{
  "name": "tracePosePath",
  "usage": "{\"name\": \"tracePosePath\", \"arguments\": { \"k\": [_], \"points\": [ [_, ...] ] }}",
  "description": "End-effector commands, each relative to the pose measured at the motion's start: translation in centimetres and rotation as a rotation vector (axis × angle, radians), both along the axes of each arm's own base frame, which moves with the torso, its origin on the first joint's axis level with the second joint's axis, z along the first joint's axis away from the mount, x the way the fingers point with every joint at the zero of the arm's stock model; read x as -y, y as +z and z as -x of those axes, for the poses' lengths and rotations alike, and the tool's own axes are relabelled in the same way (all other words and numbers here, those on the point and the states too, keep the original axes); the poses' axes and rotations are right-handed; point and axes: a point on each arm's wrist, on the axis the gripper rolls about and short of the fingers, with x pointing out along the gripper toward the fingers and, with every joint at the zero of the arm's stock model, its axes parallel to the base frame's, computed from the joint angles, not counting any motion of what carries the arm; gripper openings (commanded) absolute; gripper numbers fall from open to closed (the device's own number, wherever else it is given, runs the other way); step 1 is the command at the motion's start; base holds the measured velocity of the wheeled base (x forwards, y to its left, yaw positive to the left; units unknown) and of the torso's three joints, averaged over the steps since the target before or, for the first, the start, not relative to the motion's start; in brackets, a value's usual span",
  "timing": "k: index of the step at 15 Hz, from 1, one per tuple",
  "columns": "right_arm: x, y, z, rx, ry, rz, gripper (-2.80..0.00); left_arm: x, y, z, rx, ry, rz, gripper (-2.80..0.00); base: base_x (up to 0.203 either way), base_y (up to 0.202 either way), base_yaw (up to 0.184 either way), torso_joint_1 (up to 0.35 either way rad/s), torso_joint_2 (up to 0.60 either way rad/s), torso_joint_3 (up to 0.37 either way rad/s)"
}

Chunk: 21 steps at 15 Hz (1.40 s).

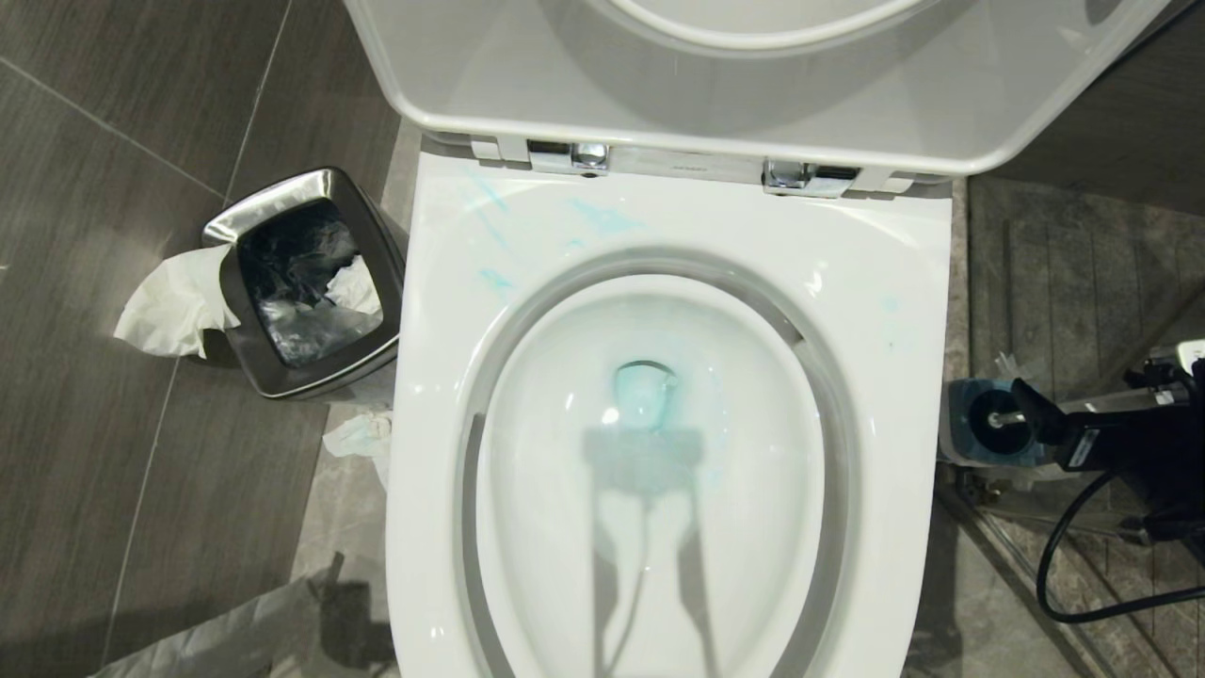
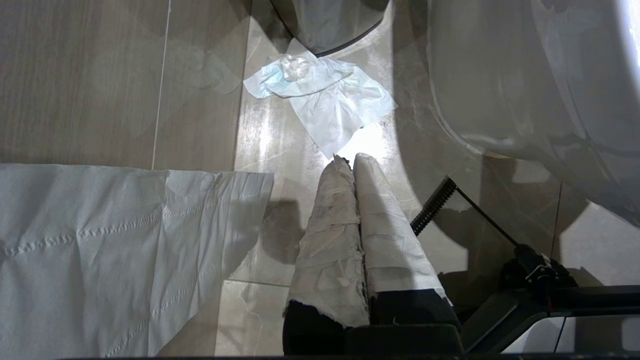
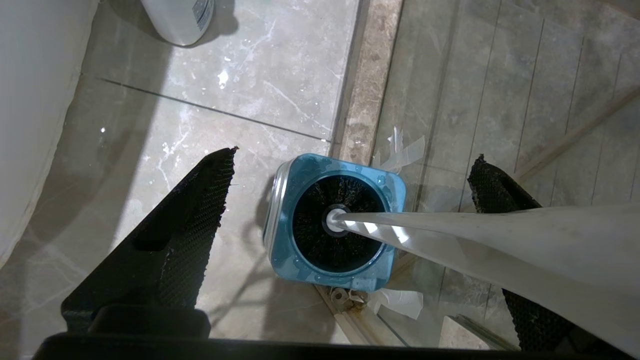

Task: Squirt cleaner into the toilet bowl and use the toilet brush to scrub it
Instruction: Scrub the toilet bowl

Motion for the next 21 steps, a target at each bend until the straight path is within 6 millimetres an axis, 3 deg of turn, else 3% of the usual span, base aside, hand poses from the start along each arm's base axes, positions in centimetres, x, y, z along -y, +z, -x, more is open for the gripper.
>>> {"name": "tracePosePath", "arguments": {
  "k": [1, 13, 14, 21],
  "points": [
    [0.0, 0.3, 0.2, 0.018, 0.001, 0.004, 0.00, 0.0, 0.0, 0.0, -0.003, 0.000, 0.000, -2.80, 0.000, 0.000, 0.000, 0.000, 0.00, 0.000],
    [-0.3, -0.6, 1.2, -0.032, 0.005, -0.004, 0.00, 0.0, 0.0, 0.0, -0.003, 0.000, 0.000, -2.80, 0.000, 0.000, 0.000, 0.000, 0.00, 0.000],
    [-0.3, -0.6, 1.2, -0.031, 0.005, -0.001, -2.80, 0.0, 0.0, 0.0, -0.003, 0.000, 0.000, -2.80, 0.000, 0.000, 0.000, 0.000, 0.00, 0.000],
    [-0.1, -0.2, 0.9, -0.012, 0.001, 0.015, -2.80, 0.0, 0.0, 0.0, -0.003, 0.000, 0.000, -2.80, 0.000, 0.000, 0.000, 0.000, 0.00, 0.000]
  ]
}}
